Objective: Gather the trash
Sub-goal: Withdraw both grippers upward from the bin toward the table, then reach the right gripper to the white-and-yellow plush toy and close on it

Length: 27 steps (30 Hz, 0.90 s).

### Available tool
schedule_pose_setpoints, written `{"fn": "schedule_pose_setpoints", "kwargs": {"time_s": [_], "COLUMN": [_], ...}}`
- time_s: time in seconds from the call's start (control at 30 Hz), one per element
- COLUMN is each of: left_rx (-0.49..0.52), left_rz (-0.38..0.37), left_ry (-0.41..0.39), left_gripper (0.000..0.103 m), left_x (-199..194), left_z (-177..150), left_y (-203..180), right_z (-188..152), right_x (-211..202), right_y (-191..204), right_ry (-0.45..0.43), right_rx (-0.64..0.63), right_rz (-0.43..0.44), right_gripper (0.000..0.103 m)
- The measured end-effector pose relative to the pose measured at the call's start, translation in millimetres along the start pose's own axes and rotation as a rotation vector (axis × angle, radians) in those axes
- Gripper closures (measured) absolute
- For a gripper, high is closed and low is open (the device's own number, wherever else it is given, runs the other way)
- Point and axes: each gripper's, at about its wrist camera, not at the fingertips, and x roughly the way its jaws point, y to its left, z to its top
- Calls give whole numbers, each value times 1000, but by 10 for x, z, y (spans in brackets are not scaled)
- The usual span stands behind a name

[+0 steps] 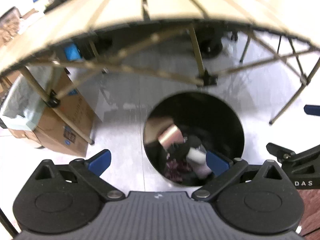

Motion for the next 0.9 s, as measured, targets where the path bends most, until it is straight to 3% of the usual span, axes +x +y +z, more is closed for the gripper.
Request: {"fn": "schedule_pose_setpoints", "kwargs": {"time_s": [0.23, 0.53, 0.77, 0.9], "left_rx": [-32, -102, -155, -182], "left_rz": [22, 33, 38, 42], "left_ry": [-162, -305, -341, -336], "left_gripper": [0, 0, 0, 0], "left_x": [-487, -826, -818, -723], "left_z": [172, 614, 958, 1164], "left_y": [122, 265, 427, 541], "right_z": [206, 687, 1122, 1378], "right_x": [-539, -873, -839, -725], "right_y": [-107, -280, -338, -352], "right_ry": [-177, -361, -442, -462], "right_rx": [63, 131, 151, 145], "right_rz": [92, 88, 89, 48], "right_gripper": [0, 0, 0, 0]}}
